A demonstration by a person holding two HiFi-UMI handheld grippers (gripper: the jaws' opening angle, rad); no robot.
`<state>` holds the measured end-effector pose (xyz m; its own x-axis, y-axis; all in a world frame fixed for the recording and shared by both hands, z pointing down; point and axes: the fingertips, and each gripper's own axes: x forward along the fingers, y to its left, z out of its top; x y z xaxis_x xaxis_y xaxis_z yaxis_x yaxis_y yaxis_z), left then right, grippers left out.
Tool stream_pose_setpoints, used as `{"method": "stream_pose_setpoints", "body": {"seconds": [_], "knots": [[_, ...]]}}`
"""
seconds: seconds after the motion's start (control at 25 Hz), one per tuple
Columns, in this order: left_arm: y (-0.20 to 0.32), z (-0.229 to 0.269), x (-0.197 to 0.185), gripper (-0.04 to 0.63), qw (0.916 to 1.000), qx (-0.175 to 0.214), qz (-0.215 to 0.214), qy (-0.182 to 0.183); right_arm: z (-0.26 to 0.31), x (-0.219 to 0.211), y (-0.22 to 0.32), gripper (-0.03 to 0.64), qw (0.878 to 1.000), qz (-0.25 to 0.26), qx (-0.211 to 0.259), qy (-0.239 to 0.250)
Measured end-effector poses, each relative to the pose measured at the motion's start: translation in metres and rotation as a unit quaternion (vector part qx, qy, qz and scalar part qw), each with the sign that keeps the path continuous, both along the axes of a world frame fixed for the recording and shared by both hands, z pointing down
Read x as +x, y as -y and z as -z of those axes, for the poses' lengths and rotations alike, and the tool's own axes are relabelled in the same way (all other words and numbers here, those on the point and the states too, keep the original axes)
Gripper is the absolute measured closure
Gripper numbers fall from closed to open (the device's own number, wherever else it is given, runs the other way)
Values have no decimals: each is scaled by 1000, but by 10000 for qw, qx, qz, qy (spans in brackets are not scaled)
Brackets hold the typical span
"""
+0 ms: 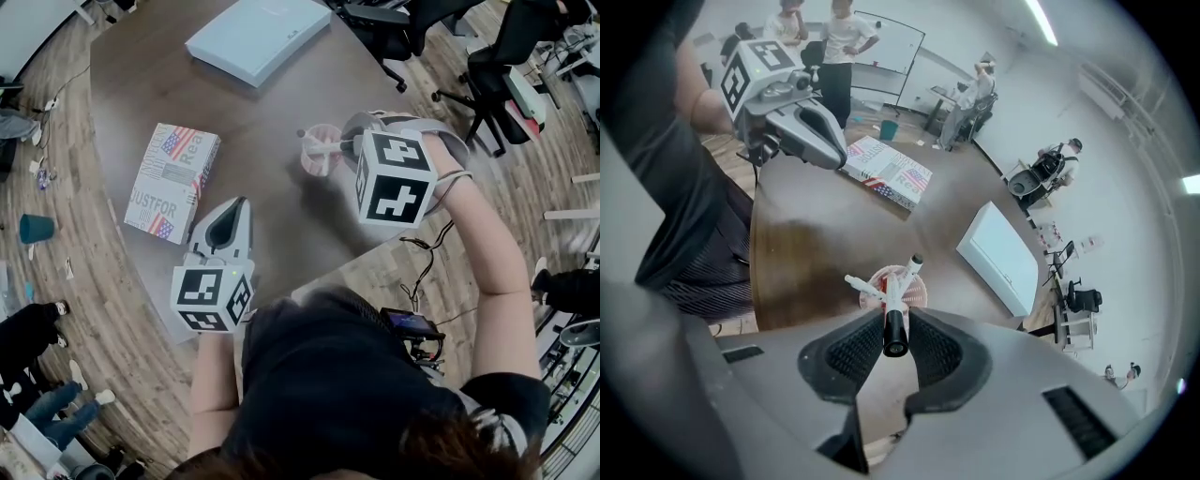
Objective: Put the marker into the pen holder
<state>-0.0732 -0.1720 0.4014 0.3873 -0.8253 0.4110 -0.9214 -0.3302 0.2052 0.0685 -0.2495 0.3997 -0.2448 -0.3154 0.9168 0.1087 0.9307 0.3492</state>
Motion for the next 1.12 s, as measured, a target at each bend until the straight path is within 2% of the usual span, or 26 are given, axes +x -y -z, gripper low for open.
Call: {"method": "stream_pose_setpoints", "body": {"seconds": [0.2, 0.52, 0.76, 0.96, 1.04, 1.12], "knots": [[-2, -1, 2, 566, 10000, 10, -13, -19, -7, -7, 1, 517, 9996, -44, 30, 280], [-5, -3, 0, 568, 10000, -14, 42, -51, -8, -17, 5, 506, 9927, -300, 231, 1144], [-7, -3, -6, 568, 9999, -23, 83, -119, 0, -14, 6, 509, 9779, -844, 215, 1899], [-8, 4, -12, 568, 9998, 55, 116, -146, 11, -6, 3, 515, 9673, -1199, 317, 2212], [-10, 7, -18, 568, 9997, 105, 154, -137, 19, -4, 0, 522, 9592, -1374, 370, 2442], [-12, 10, -26, 568, 9995, 147, 234, -134, 32, -5, -4, 535, 9456, -1586, 468, 2803]]}}
